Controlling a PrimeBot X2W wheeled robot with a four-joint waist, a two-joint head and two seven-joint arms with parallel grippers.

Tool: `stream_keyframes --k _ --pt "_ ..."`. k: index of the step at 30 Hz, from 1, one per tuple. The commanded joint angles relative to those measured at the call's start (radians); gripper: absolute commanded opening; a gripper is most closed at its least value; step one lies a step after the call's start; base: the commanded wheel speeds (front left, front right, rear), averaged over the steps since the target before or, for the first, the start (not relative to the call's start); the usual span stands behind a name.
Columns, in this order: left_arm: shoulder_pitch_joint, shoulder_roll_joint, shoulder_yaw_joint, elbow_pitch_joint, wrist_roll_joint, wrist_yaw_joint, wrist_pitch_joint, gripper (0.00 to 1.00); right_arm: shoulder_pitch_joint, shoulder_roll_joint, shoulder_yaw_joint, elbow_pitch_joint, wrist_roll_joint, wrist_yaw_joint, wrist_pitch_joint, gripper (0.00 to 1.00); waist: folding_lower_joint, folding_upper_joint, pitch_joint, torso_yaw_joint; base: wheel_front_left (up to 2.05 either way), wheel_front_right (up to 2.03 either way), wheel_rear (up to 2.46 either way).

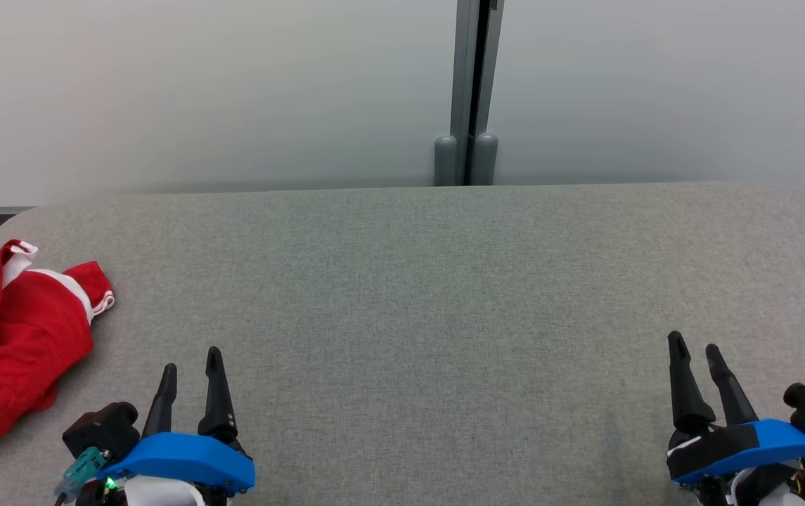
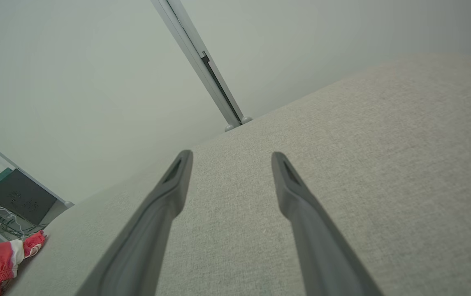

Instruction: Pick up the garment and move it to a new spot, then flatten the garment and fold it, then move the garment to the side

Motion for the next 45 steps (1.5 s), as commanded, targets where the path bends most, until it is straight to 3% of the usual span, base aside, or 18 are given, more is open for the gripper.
stream_keyframes --k 1,45 --pt "-0.006 0.003 -0.009 -0.007 0.029 0.007 -0.01 1.0 -0.003 -0.001 0.0 -0.004 -0.032 0.003 -0.011 1.0 0.0 0.0 0.0 0.0 0.0 0.0 0.0" --pt "0.027 0.001 -0.043 0.029 0.405 0.062 -0.105 1.0 0.022 0.012 -0.004 0.058 -0.46 0.004 -0.105 1.0 0.0 0.0 -0.012 0.009 0.0 0.0 0.0"
